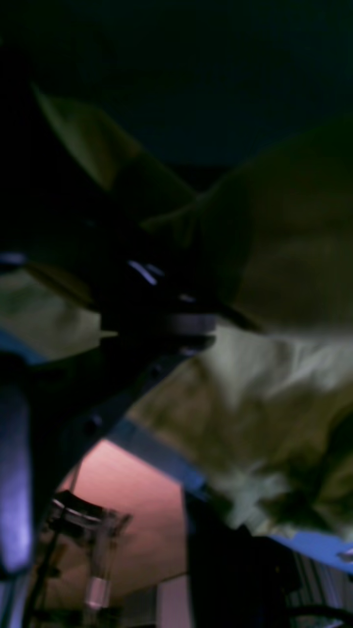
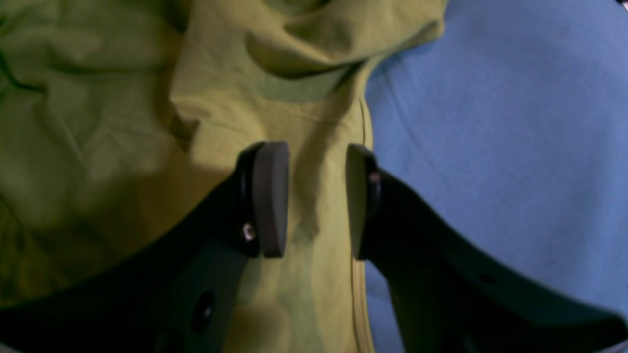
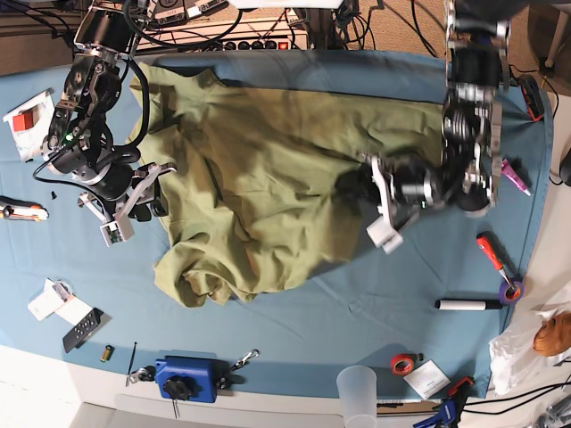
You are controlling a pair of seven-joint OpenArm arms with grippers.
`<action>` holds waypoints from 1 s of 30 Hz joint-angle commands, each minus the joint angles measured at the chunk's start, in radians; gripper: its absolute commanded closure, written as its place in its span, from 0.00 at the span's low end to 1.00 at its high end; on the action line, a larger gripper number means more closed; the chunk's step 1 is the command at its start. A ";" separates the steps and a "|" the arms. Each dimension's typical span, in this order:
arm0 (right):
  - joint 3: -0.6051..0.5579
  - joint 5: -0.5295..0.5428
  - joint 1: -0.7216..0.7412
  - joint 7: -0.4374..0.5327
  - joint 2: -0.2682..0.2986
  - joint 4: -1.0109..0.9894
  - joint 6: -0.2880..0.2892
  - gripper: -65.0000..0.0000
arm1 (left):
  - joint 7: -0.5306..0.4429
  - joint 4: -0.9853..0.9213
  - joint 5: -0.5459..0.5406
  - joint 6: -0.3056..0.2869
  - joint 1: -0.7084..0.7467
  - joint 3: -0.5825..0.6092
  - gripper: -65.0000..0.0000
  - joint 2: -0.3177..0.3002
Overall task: Layout the t-shirt on the table in an organized manner, then fold the t-shirt properly
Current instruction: 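Fold the grasped hem with the left gripper toward the right gripper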
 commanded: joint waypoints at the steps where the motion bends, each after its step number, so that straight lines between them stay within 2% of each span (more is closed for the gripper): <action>1: 0.005 0.008 0.014 0.021 0.011 0.016 0.003 0.69 | -0.016 0.040 -0.028 -0.002 0.011 -0.002 1.00 0.003; 4: 0.005 0.007 0.014 0.021 0.011 0.016 0.003 0.69 | -0.047 0.076 -0.027 -0.004 0.089 0.008 1.00 0.024; 8: 0.005 0.007 0.015 0.024 0.011 0.016 0.003 0.69 | -0.050 0.075 -0.017 -0.077 0.138 0.072 0.99 0.031; 11: 0.005 0.007 0.014 0.024 0.011 0.016 0.003 0.69 | -0.054 0.076 -0.019 -0.079 0.141 0.114 0.73 0.031; 13: 0.005 0.007 0.015 0.024 0.011 0.016 0.003 0.69 | -0.053 0.082 -0.029 -0.075 0.141 0.122 0.66 0.032; 17: 0.005 0.007 0.014 0.024 0.011 0.016 0.003 0.69 | -0.025 0.154 -0.099 -0.073 0.141 0.121 0.66 0.031; 20: 0.005 0.007 0.014 0.024 0.012 0.016 0.003 0.69 | -0.025 0.266 -0.103 -0.080 0.141 0.121 0.66 0.031; 22: 0.005 0.007 0.015 0.024 0.012 0.016 0.003 0.69 | -0.057 0.343 -0.053 -0.096 0.141 0.121 0.66 0.031; 25: 0.005 0.007 0.014 0.024 0.011 0.016 0.003 0.69 | -0.208 0.396 0.134 -0.093 0.141 0.121 0.66 0.031; 28: 0.005 0.007 0.014 0.023 0.011 0.016 0.003 0.69 | -0.356 0.371 0.331 0.018 0.141 0.122 0.66 0.031; 30: 0.005 0.007 0.014 0.023 0.011 0.016 0.003 0.69 | -0.395 0.343 0.407 0.042 0.137 0.122 0.66 0.031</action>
